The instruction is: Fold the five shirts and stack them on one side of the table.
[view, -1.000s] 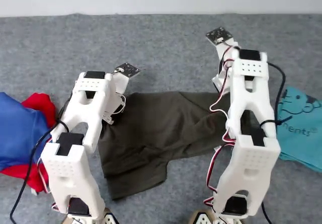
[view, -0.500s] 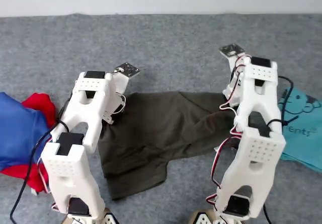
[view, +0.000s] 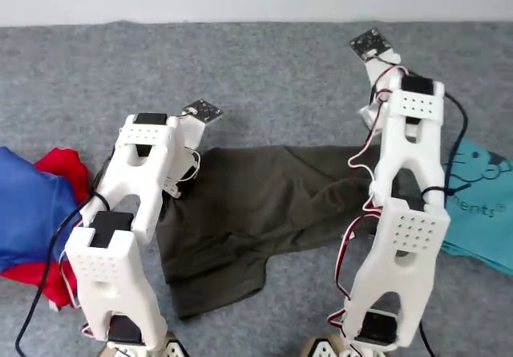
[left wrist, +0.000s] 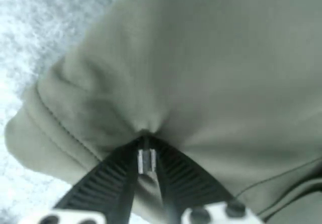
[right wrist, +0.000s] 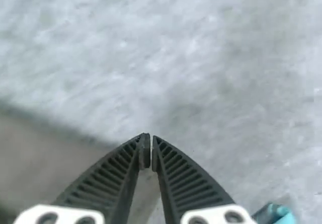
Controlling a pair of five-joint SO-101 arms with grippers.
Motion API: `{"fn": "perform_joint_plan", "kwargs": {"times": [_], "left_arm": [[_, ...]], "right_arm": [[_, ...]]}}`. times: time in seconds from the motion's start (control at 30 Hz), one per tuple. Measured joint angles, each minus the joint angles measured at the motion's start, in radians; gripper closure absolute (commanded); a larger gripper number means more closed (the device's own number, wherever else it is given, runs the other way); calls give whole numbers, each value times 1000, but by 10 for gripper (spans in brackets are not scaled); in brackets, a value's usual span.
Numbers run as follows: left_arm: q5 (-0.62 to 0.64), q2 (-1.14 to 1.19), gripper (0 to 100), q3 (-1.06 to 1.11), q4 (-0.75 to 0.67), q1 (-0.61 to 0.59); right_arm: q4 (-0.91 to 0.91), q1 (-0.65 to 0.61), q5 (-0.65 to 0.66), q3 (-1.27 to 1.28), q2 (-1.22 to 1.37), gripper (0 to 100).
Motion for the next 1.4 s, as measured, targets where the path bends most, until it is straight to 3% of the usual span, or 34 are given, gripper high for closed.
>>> {"fn": "perform_joint_plan", "kwargs": {"times": [0.2,0.33,0.77,0.9,1.4], "left_arm": [[0,0,986,0,0,0],[0,0,986,0,0,0],[0,0,986,-3,0,0],[0,0,986,-3,0,0],[2,0,986,-3,0,0]], "right_arm": [[278,-17,0,-28,0,987],[305,-2,0,-29,14,987],[-133,77,0,-35,160,990],[-138,77,-2,-104,161,990],[488,-68,-2,-404,161,989]]}}
